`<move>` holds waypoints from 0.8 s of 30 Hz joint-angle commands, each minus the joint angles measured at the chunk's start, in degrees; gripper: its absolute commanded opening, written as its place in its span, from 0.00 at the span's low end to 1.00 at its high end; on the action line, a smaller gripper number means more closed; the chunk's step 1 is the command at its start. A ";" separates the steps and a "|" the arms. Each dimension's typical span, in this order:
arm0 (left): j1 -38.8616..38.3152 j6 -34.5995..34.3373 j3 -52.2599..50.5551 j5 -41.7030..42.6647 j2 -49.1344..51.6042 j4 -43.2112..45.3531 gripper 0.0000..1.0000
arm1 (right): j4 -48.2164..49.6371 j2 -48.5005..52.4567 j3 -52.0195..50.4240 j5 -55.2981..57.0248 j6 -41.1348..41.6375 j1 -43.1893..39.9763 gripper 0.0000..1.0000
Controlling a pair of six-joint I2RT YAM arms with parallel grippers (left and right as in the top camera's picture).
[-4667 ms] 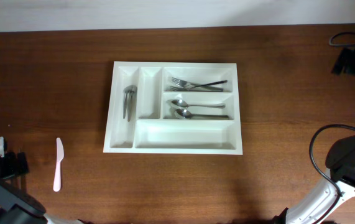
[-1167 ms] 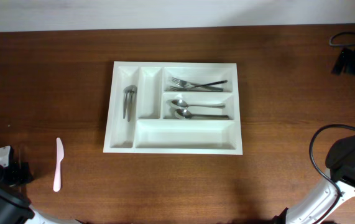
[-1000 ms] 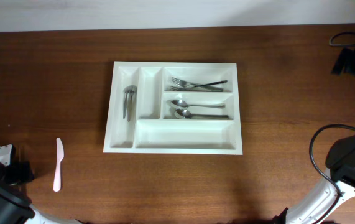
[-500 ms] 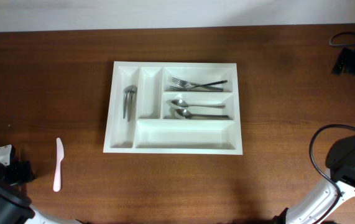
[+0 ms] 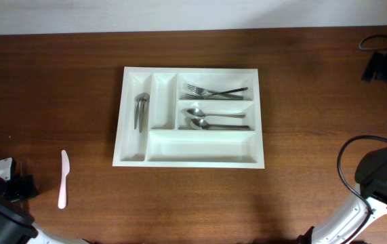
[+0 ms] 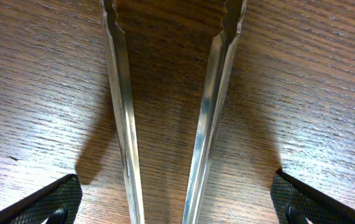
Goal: Pack container
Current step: 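Close the left gripper on the silver chopsticks and lift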
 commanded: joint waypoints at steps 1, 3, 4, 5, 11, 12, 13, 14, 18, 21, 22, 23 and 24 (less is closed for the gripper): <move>-0.13 -1.09 -1.01 -0.37 2.27 0.37 0.99 | 0.02 -0.17 -0.04 -0.09 0.50 -0.22 0.99; -0.13 -1.09 -1.01 -0.37 2.27 0.44 0.99 | 0.02 -0.17 -0.04 -0.09 0.50 -0.20 0.99; -0.13 -1.07 -1.01 -0.37 2.27 0.46 0.99 | 0.02 -0.17 -0.04 -0.09 0.50 -0.22 0.99; -0.13 -1.07 -1.01 -0.37 2.27 0.52 0.99 | 0.02 -0.17 -0.04 -0.09 0.50 -0.22 0.99; -0.13 -1.07 -1.01 -0.37 2.27 0.85 0.99 | 0.02 -0.17 -0.04 -0.09 0.50 -0.22 0.99; -0.13 -1.07 -1.01 -0.37 2.27 0.87 1.00 | 0.02 -0.17 -0.04 -0.09 0.50 -0.22 0.98; -0.13 -1.07 -1.01 -0.37 2.27 0.90 1.00 | 0.02 -0.17 -0.04 -0.09 0.50 -0.22 0.99; -0.13 -1.07 -1.01 -0.35 2.27 0.96 0.97 | 0.02 -0.17 -0.04 -0.09 0.50 -0.20 0.99; -0.13 -1.07 -1.01 -0.35 2.27 1.29 0.82 | 0.02 -0.17 -0.04 -0.09 0.50 -0.22 0.99; -0.13 -1.07 -1.01 -0.37 2.27 1.29 0.69 | 0.02 -0.17 -0.04 -0.09 0.50 -0.22 0.99; -0.13 -1.09 -1.01 -0.35 2.27 1.29 0.64 | 0.02 -0.17 -0.04 -0.09 0.50 -0.20 0.99; -0.13 -1.09 -1.01 -0.35 2.27 1.27 0.60 | 0.02 -0.17 -0.04 -0.09 0.50 -0.22 0.99; -0.13 -1.09 -1.01 -0.35 2.27 1.25 0.56 | 0.02 -0.17 -0.04 -0.09 0.50 -0.22 0.99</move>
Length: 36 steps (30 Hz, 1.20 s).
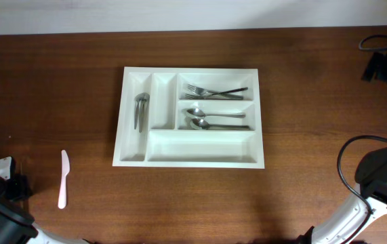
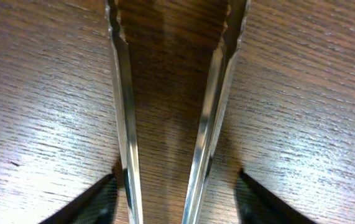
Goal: Pack container
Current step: 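Close the left gripper on the silver chopsticks and lift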
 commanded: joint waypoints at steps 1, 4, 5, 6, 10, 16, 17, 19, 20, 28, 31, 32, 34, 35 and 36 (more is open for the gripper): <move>-0.13 -0.26 -1.01 -0.83 2.23 0.55 0.52 | 0.02 -0.17 -0.04 -0.09 0.52 -0.22 0.99; -0.13 -0.26 -1.01 -0.85 2.23 0.37 0.39 | 0.02 -0.17 -0.04 -0.09 0.52 -0.22 0.99; -0.13 -0.26 -1.01 -0.85 2.23 0.37 0.35 | 0.02 -0.17 -0.04 -0.09 0.52 -0.22 0.99; -0.13 -0.26 -1.01 -0.85 2.23 0.33 0.28 | 0.02 -0.17 -0.04 -0.09 0.52 -0.22 0.99; -0.13 -0.66 -1.01 -0.85 2.23 0.17 0.25 | 0.02 -0.17 -0.04 -0.09 0.52 -0.22 0.99; -0.13 -1.38 -1.01 -0.87 2.23 0.15 0.11 | 0.02 -0.17 -0.04 -0.09 0.52 -0.22 0.99; -0.13 -1.55 -1.01 -0.90 2.23 0.15 0.08 | 0.02 -0.17 -0.04 -0.09 0.52 -0.20 0.99; -0.13 -1.55 -1.01 -0.87 2.23 0.15 0.06 | 0.02 -0.17 -0.04 -0.09 0.52 -0.22 0.99; -0.13 -1.57 -1.01 -0.85 2.23 0.15 0.02 | 0.02 -0.17 -0.04 -0.09 0.52 -0.22 0.99; -0.13 -1.77 -1.01 -0.87 2.23 -0.26 0.02 | 0.02 -0.17 -0.04 -0.09 0.52 -0.22 0.99; -0.13 -2.99 -1.01 -0.87 2.23 -0.48 0.02 | 0.02 -0.17 -0.04 -0.09 0.52 -0.22 0.99; -0.13 -3.61 -1.01 -0.87 2.21 -0.57 0.02 | 0.02 -0.17 -0.04 -0.09 0.52 -0.22 0.99; -0.13 -4.39 -1.01 -0.85 2.21 -0.74 0.02 | 0.02 -0.17 -0.04 -0.09 0.52 -0.20 0.99; -0.13 -4.37 -0.98 -0.85 2.19 -0.85 0.02 | 0.02 -0.17 -0.04 -0.09 0.52 -0.22 0.99; -0.13 -4.39 -0.94 -0.72 2.10 -0.90 0.02 | 0.02 -0.17 -0.04 -0.09 0.52 -0.22 0.99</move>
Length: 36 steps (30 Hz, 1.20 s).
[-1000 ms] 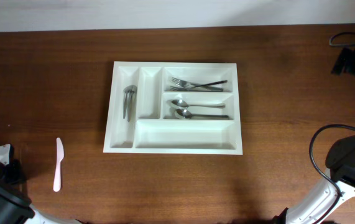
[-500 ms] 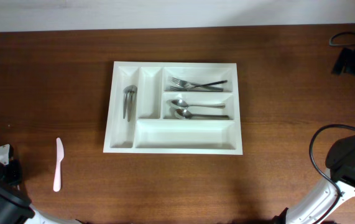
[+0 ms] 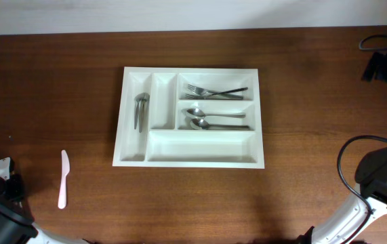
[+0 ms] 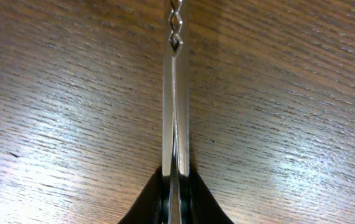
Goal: Pack container
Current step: 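Close the left gripper on the silver chopsticks and lift, then carry the chopsticks with the left gripper over the tray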
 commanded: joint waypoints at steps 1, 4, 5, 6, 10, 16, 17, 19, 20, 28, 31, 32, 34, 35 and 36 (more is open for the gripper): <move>-0.13 -1.75 -0.94 0.59 1.68 -0.55 0.02 | 0.00 -0.17 -0.04 -0.09 0.52 -0.22 0.99; -0.15 -1.73 -0.28 3.34 0.70 -0.55 0.02 | 0.00 -0.17 -0.04 -0.09 0.52 -0.20 0.99; -0.24 -1.70 0.00 4.20 0.35 -0.55 0.02 | 0.00 -0.17 -0.04 -0.09 0.52 -0.20 0.99; -0.37 -1.68 0.28 4.94 -0.13 -0.55 0.02 | 0.00 -0.17 -0.04 -0.09 0.52 -0.22 0.99; -2.03 -1.66 1.64 5.25 -2.01 -0.55 0.02 | 0.00 -0.17 -0.04 -0.09 0.52 -0.22 0.99; -9.44 -1.31 5.42 5.25 -5.22 -0.33 0.02 | 0.00 -0.17 -0.04 -0.09 0.52 -0.22 0.99; -10.99 -0.94 6.23 5.20 -5.55 -0.35 0.02 | 0.00 -0.17 -0.04 -0.09 0.52 -0.22 0.99; -16.04 0.11 8.98 5.09 -6.43 -0.28 0.02 | 0.00 -0.17 -0.04 -0.09 0.52 -0.22 0.99; -17.70 0.11 10.14 5.11 -6.64 -0.31 0.02 | 0.00 -0.17 -0.04 -0.09 0.52 -0.22 0.99; -32.98 0.74 19.34 5.18 -9.40 -0.33 0.02 | 0.00 -0.17 -0.04 -0.09 0.52 -0.22 0.99; -39.39 2.95 22.05 5.18 -10.03 -0.35 0.02 | 0.00 -0.17 -0.04 -0.09 0.52 -0.20 0.99; -41.75 3.93 22.80 5.20 -10.16 -0.33 0.02 | 0.00 -0.17 -0.04 -0.09 0.52 -0.20 0.99; -47.60 6.12 24.24 5.18 -10.29 -0.33 0.02 | 0.00 -0.17 -0.04 -0.09 0.52 -0.22 0.99; -50.36 6.99 24.68 5.18 -10.29 -0.31 0.02 | 0.00 -0.17 -0.04 -0.09 0.52 -0.22 0.99; -52.54 7.96 24.87 5.18 -10.29 -0.31 0.02 | 0.00 -0.17 -0.04 -0.09 0.52 -0.22 0.98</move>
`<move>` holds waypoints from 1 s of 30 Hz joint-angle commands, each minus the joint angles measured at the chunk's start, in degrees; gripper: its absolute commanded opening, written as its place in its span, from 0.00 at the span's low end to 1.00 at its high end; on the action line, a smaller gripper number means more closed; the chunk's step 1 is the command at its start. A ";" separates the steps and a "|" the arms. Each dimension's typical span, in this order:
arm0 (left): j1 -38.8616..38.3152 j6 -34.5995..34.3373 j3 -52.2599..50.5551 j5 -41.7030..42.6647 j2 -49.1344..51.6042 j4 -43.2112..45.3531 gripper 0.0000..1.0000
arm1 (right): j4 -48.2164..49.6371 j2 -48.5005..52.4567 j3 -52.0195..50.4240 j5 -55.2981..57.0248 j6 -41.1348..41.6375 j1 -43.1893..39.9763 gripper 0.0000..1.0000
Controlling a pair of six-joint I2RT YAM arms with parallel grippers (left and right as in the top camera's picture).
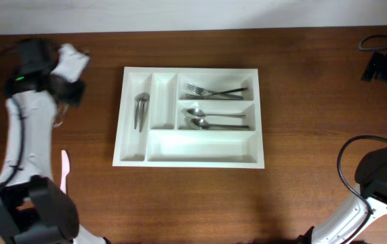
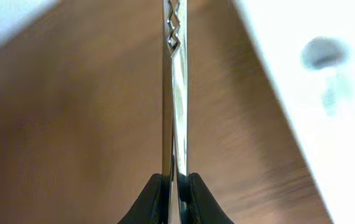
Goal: Pack container
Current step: 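Carry the chopsticks with the left gripper over the tray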
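My left gripper (image 2: 176, 186) is shut on a pair of metal tongs (image 2: 176, 93), whose arms are squeezed together and point away from the camera. Overhead, that gripper (image 1: 63, 87) hovers at the far left of the table, left of the white cutlery tray (image 1: 188, 157). In the blurred left wrist view the tray's edge (image 2: 301, 124) shows at the right. The tray holds forks (image 1: 213, 91), spoons (image 1: 213, 119) and a metal utensil (image 1: 141, 110) in its left slot. My right gripper (image 1: 381, 66) sits at the far right edge, its fingers too small to read.
A white plastic knife (image 1: 63, 173) lies on the wooden table near the left front, beside my left arm. The tray's long front compartment (image 1: 203, 146) and second narrow slot (image 1: 162, 102) hold nothing. A cable loops over the table at the right edge.
My left gripper, low over the table's front left corner before, is now raised at the far left by the tray's upper left corner. The squeezed tongs have come with it.
My left gripper first stood open around the spread tongs lying on the table. Then its fingers were closer in on the tong arms, and then shut, pressing them together. Now the tongs are off the table, near the tray.
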 commanded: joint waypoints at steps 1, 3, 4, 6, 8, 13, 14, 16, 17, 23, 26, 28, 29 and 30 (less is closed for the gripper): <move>-9.33 6.08 1.90 1.11 -1.95 -0.09 0.02 | 0.02 -0.17 -0.04 -0.09 0.50 -0.20 0.99; -13.97 7.52 1.90 1.11 -1.95 -0.13 0.02 | 0.02 -0.17 -0.04 -0.09 0.50 -0.22 0.99; -15.69 7.52 1.90 1.14 -1.95 -0.11 0.02 | 0.02 -0.17 -0.04 -0.09 0.50 -0.22 0.99; -20.37 7.52 1.90 1.14 -1.95 -0.33 0.02 | 0.02 -0.17 -0.04 -0.09 0.50 -0.22 0.99; -23.85 7.56 1.90 1.14 -1.95 -1.03 0.02 | 0.02 -0.17 -0.04 -0.09 0.50 -0.22 0.99; -32.11 7.67 1.90 1.14 -1.95 -6.86 0.02 | 0.02 -0.17 -0.04 -0.09 0.50 -0.22 0.99; -33.53 7.67 1.90 1.18 -1.92 -8.52 0.02 | 0.02 -0.17 -0.04 -0.09 0.50 -0.22 0.99; -36.33 7.67 1.88 2.73 -1.81 -11.76 0.02 | 0.02 -0.17 -0.04 -0.09 0.50 -0.22 0.99; -37.33 7.67 1.88 4.26 -1.70 -12.76 0.02 | 0.02 -0.17 -0.04 -0.09 0.50 -0.22 0.98; -41.09 7.65 1.86 9.70 -1.60 -14.05 0.02 | 0.02 -0.17 -0.04 -0.09 0.50 -0.22 0.99; -42.07 7.67 1.22 9.68 -1.31 -14.14 0.02 | 0.02 -0.17 -0.04 -0.09 0.50 -0.20 0.98; -42.14 7.67 0.20 9.68 -0.74 -14.12 0.02 | 0.02 -0.17 -0.04 -0.09 0.50 -0.20 0.99; -42.14 7.69 -0.57 9.68 -0.35 -13.99 0.02 | 0.02 -0.17 -0.04 -0.09 0.50 -0.22 0.99; -42.10 7.98 -1.46 9.70 0.11 -13.68 0.02 | 0.02 -0.17 -0.04 -0.09 0.50 -0.22 0.99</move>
